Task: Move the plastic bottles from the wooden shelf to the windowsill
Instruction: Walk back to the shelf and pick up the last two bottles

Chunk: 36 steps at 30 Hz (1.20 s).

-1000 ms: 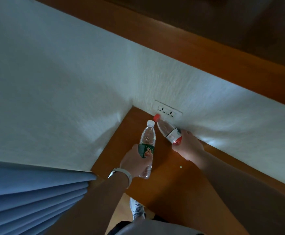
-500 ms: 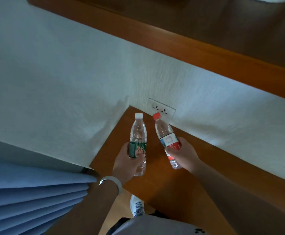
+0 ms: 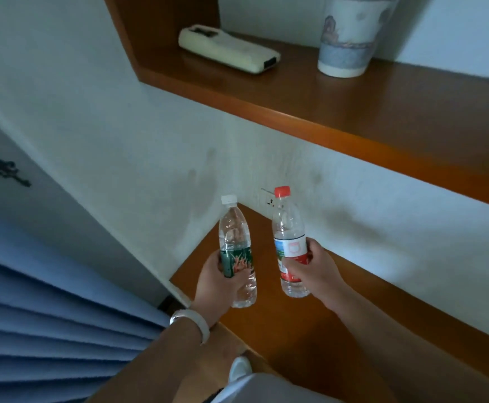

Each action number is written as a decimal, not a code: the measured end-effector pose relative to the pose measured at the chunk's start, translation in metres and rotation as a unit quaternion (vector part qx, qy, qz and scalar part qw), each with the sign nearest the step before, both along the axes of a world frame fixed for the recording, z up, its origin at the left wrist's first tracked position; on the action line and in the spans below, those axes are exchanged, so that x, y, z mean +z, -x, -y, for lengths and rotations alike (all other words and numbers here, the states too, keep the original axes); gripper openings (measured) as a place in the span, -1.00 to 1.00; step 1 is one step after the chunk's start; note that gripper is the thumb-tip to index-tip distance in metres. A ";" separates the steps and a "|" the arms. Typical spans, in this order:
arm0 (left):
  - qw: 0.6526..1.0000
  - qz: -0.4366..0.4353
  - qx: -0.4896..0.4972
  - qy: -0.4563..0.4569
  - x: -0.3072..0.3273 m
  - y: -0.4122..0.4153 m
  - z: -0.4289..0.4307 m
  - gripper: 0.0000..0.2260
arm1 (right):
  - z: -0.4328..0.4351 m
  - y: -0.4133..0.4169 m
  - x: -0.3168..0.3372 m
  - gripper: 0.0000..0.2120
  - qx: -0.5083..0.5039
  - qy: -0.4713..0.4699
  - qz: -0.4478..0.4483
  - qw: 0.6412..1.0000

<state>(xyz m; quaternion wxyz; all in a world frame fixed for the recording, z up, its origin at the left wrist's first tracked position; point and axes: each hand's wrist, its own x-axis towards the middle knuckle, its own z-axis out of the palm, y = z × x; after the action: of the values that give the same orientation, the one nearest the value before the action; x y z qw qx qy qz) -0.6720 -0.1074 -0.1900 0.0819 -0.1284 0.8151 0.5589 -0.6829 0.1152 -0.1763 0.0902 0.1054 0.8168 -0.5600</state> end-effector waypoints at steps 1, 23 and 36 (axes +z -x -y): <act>1.000 -0.008 0.003 0.002 0.004 -0.007 -0.001 -0.52 | -0.001 -0.003 0.006 -0.45 0.011 0.007 -0.011 1.000; 0.955 -0.123 0.270 -0.005 0.072 -0.210 0.060 -0.57 | 0.085 -0.101 0.041 -0.53 0.278 0.156 -0.054 0.946; 0.906 -0.174 0.383 -0.051 0.080 -0.353 0.192 -0.45 | 0.249 -0.186 0.066 -0.60 0.379 0.170 -0.052 0.908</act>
<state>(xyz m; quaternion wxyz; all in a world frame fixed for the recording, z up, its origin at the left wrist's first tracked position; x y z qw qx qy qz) -0.3187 -0.2993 -0.1098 -0.2753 -0.3274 0.6748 0.6014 -0.4966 -0.1337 -0.1103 0.2692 -0.2585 0.6910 -0.6190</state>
